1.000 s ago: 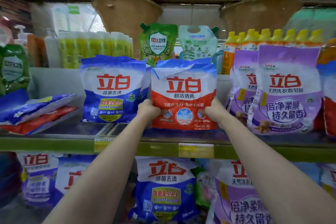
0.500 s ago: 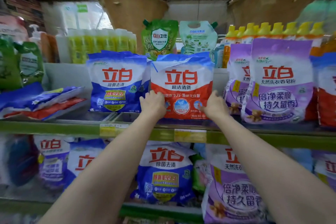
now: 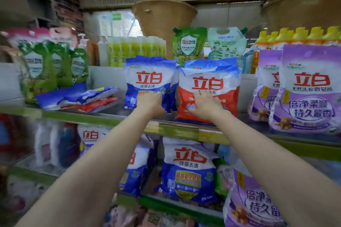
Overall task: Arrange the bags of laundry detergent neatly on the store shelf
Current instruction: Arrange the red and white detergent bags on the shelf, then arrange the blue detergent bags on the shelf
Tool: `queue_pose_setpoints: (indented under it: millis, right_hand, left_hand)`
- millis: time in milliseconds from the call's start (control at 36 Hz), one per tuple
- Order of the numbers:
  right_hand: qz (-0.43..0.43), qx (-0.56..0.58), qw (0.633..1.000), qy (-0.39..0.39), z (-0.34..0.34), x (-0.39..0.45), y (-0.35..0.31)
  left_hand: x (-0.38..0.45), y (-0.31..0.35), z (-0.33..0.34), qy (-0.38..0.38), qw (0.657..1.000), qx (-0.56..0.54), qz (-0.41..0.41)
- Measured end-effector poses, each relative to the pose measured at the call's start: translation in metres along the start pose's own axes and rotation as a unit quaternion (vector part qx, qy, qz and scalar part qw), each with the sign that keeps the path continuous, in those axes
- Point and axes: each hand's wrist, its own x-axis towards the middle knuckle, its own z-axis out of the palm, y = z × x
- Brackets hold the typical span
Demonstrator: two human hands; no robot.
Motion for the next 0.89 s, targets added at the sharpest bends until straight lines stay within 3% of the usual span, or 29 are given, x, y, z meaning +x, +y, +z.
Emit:
queue_pose_setpoints:
  millis: [583,889]
  right_hand:
    - [-0.180,0.051,0.982,-0.005,0.015,0.058,-0.181]
    - [-0.217,0.067,0.974,0.008,0.034,0.100,-0.259]
  left_hand:
    - [-0.049,-0.172,-0.036,0.008,0.981,0.059,-0.184]
    - [-0.044,-0.260,-0.034,-0.002,0.963,0.058,-0.265]
